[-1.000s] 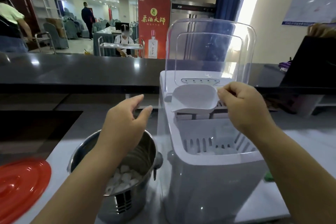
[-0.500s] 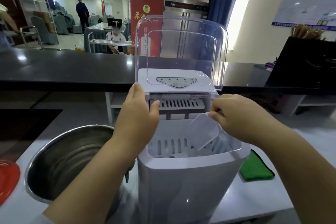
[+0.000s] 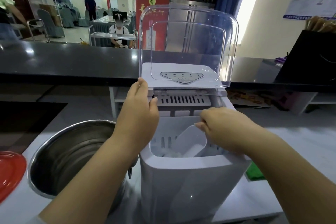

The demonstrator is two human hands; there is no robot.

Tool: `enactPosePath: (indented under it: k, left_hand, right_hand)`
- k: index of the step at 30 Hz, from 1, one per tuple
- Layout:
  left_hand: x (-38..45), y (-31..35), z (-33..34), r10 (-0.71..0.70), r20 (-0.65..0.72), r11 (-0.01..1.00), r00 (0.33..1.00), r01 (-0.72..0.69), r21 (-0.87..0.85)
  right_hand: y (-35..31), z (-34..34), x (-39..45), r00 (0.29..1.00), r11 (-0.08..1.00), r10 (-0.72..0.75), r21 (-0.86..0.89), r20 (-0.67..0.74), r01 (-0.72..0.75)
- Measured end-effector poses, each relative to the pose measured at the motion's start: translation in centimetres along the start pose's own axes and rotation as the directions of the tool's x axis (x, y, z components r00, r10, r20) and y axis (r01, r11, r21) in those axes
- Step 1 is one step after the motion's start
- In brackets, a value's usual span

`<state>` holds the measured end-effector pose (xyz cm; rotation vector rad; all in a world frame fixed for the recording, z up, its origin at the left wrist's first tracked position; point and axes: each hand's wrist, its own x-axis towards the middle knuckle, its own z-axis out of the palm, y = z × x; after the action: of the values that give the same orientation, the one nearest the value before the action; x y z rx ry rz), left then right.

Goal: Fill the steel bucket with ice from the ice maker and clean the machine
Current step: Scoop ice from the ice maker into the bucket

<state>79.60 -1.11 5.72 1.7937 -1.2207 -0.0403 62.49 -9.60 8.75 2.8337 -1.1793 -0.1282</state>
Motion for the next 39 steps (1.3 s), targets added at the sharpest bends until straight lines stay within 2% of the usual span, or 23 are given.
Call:
enactPosePath:
  k: [3,6,9,13,19,25,33,37,39]
  left_hand:
    - [-0.1,0.0,0.0,-0.002,-0.004,1.0,1.0,0.002,-0.004]
    - [-0.1,0.0,0.0,0.0,-0.01,1.0,1.0,0.0,-0.003]
    - [-0.1,0.0,0.0,-0.006,-0.021,1.0,1.0,0.006,-0.007]
    - [-0.1,-0.1,0.1,-0.001,-0.032,1.0,1.0,0.001,-0.007]
    - [-0.2,-0.1,0.1,0.003,-0.05,1.0,0.999,-0.005,-0.029]
    - [-0.6,-0.4,0.0,-0.022,-0.105,0.995,0.994,0.012,-0.098]
    - [-1.1,-0.5,-0.6,-0.039,-0.089,0.992,0.995,0.028,-0.123]
    - [-1.1,-0.5,-0.7,-0.04,-0.067,0.993,0.997,0.031,-0.118]
    - [-1.2,-0.5,-0.8,-0.049,-0.063,0.991,0.997,0.041,-0.128]
  right_hand:
    - [-0.8,0.6,0.3,1.0,0.996,-0.013,0.088,0.026,0.01]
    - [-1.4,1.2,0.7,0.984,0.995,-0.027,0.102,0.174,0.01]
    - [-1.8,1.3,1.1,0.966,0.975,-0.042,0.222,0.254,-0.017]
    - [-1.7,1.7,1.3,0.964,0.959,-0.067,0.282,0.257,-0.009]
    - [-1.5,1.5,1.2,0.986,0.927,-0.039,0.375,0.161,-0.025]
    - [-0.8,1.3,1.1,0.996,0.795,0.033,0.602,0.082,-0.076]
    - [-0.6,0.9,0.8,0.977,0.68,0.151,0.702,0.148,-0.211]
    - [-0.6,0.9,0.8,0.966,0.612,0.153,0.748,0.207,-0.257]
    - [-0.7,0.9,0.9,0.962,0.616,0.149,0.739,0.229,-0.272]
